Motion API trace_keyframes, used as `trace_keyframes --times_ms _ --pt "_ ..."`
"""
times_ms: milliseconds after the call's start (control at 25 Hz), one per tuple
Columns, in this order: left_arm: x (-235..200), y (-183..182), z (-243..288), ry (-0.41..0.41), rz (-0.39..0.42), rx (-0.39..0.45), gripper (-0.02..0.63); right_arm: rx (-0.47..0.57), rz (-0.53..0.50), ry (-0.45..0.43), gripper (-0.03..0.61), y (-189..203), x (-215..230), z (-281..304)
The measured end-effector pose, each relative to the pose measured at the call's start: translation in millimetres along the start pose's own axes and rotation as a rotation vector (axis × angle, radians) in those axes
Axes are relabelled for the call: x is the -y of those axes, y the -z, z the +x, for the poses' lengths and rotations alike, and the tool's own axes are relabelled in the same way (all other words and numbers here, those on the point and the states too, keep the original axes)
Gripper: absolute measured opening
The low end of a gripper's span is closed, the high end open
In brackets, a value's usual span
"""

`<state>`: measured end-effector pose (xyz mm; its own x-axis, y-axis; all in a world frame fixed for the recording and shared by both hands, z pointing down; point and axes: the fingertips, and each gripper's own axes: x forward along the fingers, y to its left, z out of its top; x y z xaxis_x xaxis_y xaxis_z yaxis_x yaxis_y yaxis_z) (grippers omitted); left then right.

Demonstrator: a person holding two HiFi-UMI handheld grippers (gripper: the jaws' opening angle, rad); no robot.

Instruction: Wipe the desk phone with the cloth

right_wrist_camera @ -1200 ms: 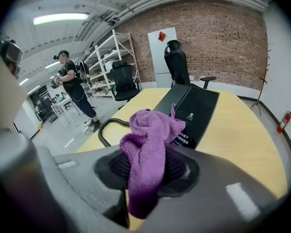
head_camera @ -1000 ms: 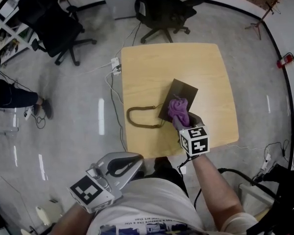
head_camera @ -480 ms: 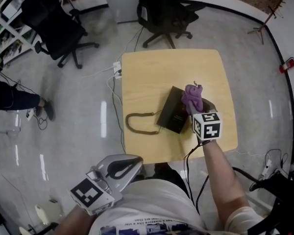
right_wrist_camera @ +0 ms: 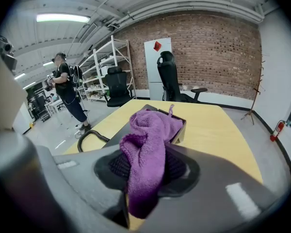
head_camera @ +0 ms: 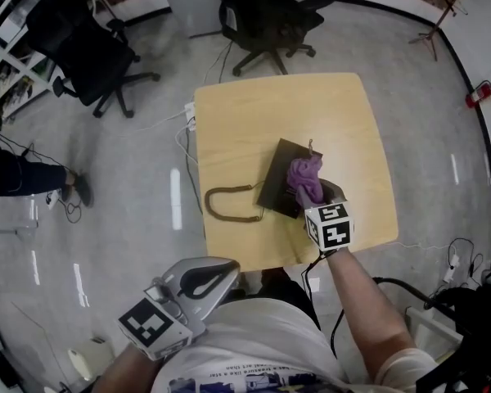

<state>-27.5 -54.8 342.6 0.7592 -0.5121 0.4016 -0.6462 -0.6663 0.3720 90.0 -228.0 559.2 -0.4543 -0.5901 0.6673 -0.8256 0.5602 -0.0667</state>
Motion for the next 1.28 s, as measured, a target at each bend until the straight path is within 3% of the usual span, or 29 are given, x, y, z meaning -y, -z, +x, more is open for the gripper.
trace_keyframes --times_ms 600,760,1000,1160,1280 --pt "10.0 12.6 -4.2 0.049 0.017 -0.026 0.004 -0.068 0.040 -0.079 0.121 63.2 -62.9 -11.9" --pt "11.1 11.9 -2.5 0.059 0.021 -0.031 0.003 0.000 0.060 -0.048 0.121 38.1 -41.0 -24.9" --pt "14.0 9.2 7.0 0.065 0.052 -0.036 0.005 0.098 0.062 0.048 0.121 -11.7 25.1 -29.6" --pt "12.7 6.4 10.3 0.059 0.053 -0.037 0.004 0.116 0.081 0.081 0.121 -27.6 56.3 -20.0" --pt "12.2 4.6 11.8 0.053 0.066 -0.046 0.005 0.096 0.077 0.066 0.121 -25.4 55.5 -12.1"
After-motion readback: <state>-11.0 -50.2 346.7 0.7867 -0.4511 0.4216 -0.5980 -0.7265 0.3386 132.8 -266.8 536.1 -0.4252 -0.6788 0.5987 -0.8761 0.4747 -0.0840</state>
